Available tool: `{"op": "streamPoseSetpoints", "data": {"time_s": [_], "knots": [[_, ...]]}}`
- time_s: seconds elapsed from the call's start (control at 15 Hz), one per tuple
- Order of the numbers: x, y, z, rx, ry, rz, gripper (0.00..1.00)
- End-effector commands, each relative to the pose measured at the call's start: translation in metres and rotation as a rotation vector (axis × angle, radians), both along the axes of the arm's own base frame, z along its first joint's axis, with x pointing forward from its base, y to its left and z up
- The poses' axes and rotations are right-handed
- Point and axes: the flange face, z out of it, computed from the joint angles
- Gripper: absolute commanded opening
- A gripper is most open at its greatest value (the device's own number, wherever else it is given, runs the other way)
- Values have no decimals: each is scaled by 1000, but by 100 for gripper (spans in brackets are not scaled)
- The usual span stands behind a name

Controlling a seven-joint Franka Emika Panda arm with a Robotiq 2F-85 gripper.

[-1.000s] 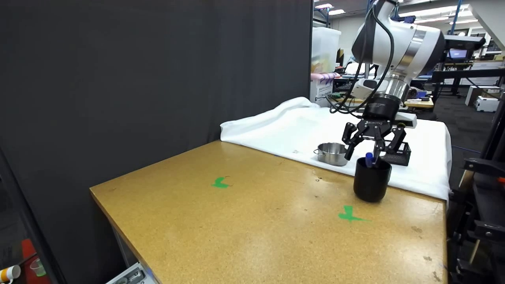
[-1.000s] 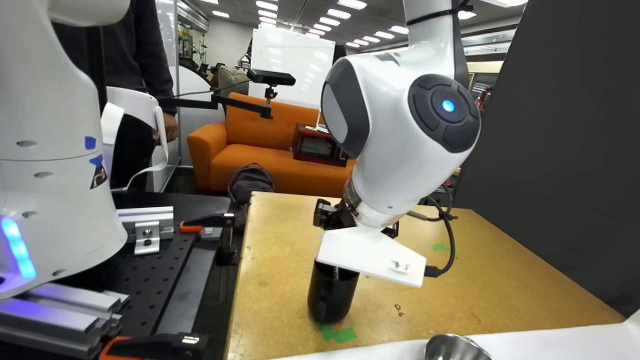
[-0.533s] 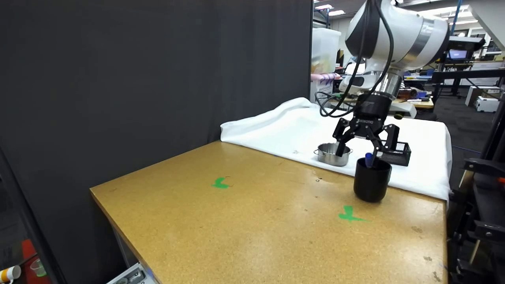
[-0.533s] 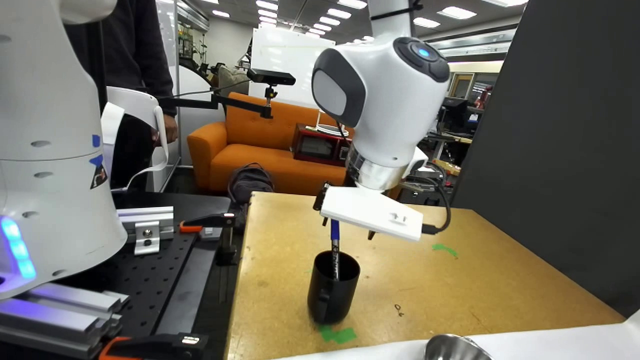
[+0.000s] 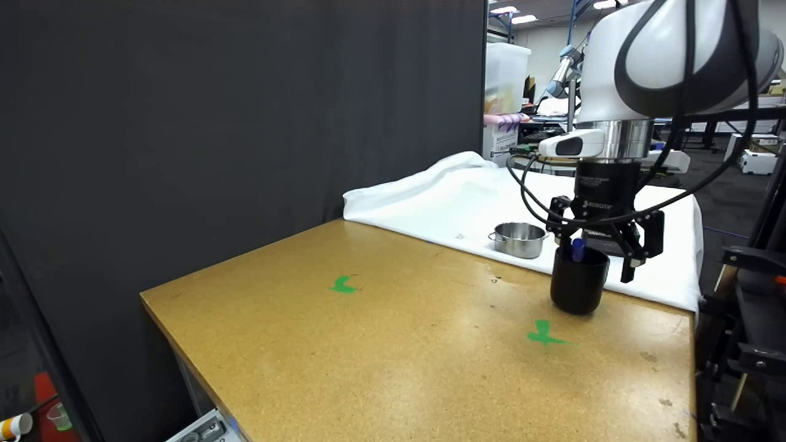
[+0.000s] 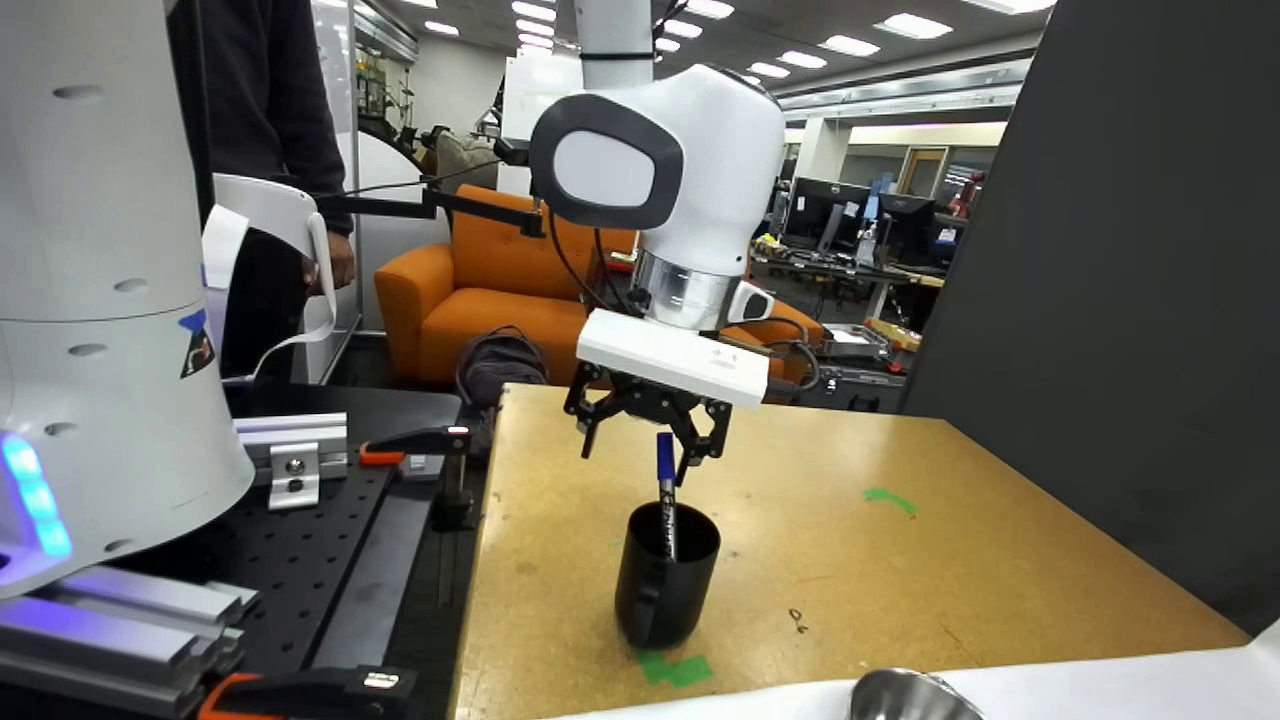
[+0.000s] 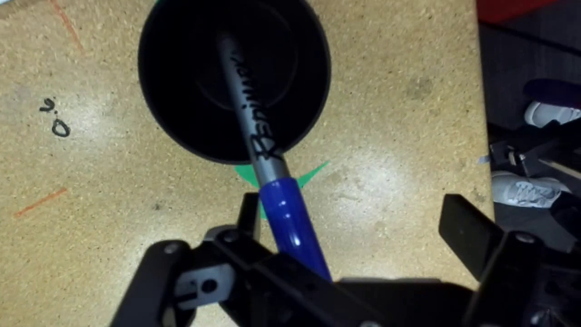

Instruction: Put the marker in the black cup

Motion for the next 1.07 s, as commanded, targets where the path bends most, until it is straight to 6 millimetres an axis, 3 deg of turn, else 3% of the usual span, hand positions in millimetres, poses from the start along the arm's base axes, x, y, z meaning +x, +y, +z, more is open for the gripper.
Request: {"op": "streamPoseSetpoints", "data": {"time_s": [0.0,0.33,0.53,1.0], "knots": [[7,9,11,-98,-22,24,100],[38,27,39,-217,-90,88,100],[46,36,60,-246,-117,99,100],[36,56,105,-283,-115,110,100]]}}
